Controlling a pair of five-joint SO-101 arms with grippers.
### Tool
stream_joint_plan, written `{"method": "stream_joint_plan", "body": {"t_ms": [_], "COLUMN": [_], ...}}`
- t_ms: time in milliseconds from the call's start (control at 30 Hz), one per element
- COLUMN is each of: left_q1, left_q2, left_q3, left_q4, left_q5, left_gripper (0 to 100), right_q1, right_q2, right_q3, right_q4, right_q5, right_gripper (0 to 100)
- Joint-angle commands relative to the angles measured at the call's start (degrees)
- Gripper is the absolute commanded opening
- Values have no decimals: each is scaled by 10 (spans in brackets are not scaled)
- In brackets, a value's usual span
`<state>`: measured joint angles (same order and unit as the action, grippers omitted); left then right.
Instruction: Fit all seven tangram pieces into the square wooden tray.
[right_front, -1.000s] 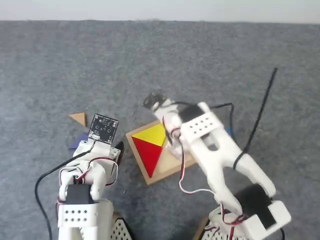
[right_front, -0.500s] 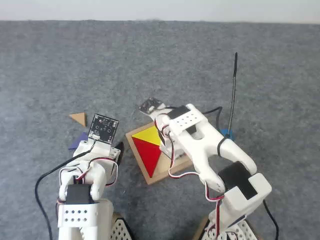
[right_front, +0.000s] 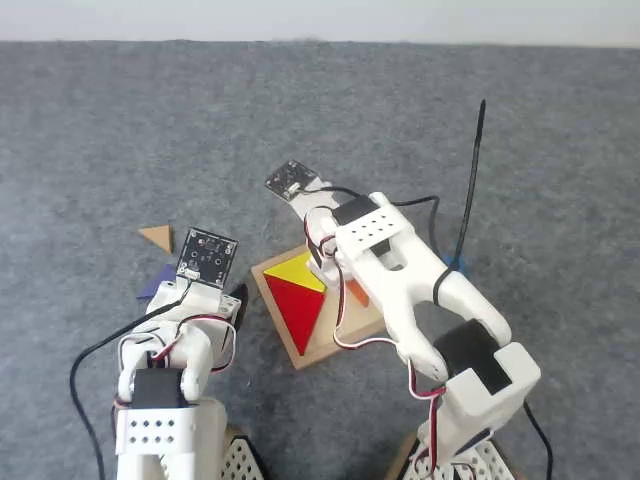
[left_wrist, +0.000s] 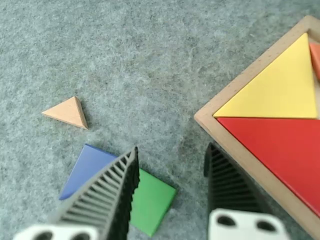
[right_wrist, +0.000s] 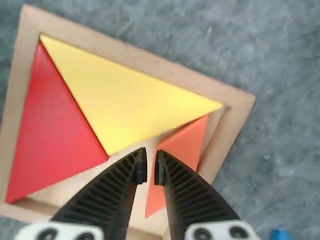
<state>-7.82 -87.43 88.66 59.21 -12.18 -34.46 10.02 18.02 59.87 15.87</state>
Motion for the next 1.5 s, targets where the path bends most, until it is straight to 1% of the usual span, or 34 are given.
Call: {"method": "stream_joint_plan", "body": {"t_ms": [0,100,200,300,400,467,667,767,1133,1300,1400,1467], "left_q1": [1,1,1,1,1,1,1,1,1,1,1,1], "left_q2": [-7,-7,-7,-7,-7,-7,-7,-7,-7,-7,-7,-7], "left_q3": [-3,-2,-2,-2,-2,-2,-2,-2,-2,-2,-2,-2], "left_q4": [-15,-15,-15,-15,-15,-15,-15,-15,-15,-15,-15,-15], "left_q5": [-2,-2,-2,-2,-1,-1,-1,-1,-1,-1,-1,-1], "left_gripper": [200,200,200,200,201,202,202,202,202,202,202,202], "right_q1": [13,1,-6,-6,5,14,48,58,58,55,58,58], "right_q2": [-17,-65,-110,-105,-61,-29,42,55,70,41,12,-2], "right_q3": [-30,-36,-27,4,41,40,-40,-69,-161,-214,-221,-219], "right_q4": [5,91,138,125,69,45,39,38,47,124,175,217], "right_q5": [-4,-4,-5,-7,-11,-11,-11,-33,-40,-39,-35,-16], "right_gripper": [48,46,46,47,50,50,52,52,52,52,52,48]}}
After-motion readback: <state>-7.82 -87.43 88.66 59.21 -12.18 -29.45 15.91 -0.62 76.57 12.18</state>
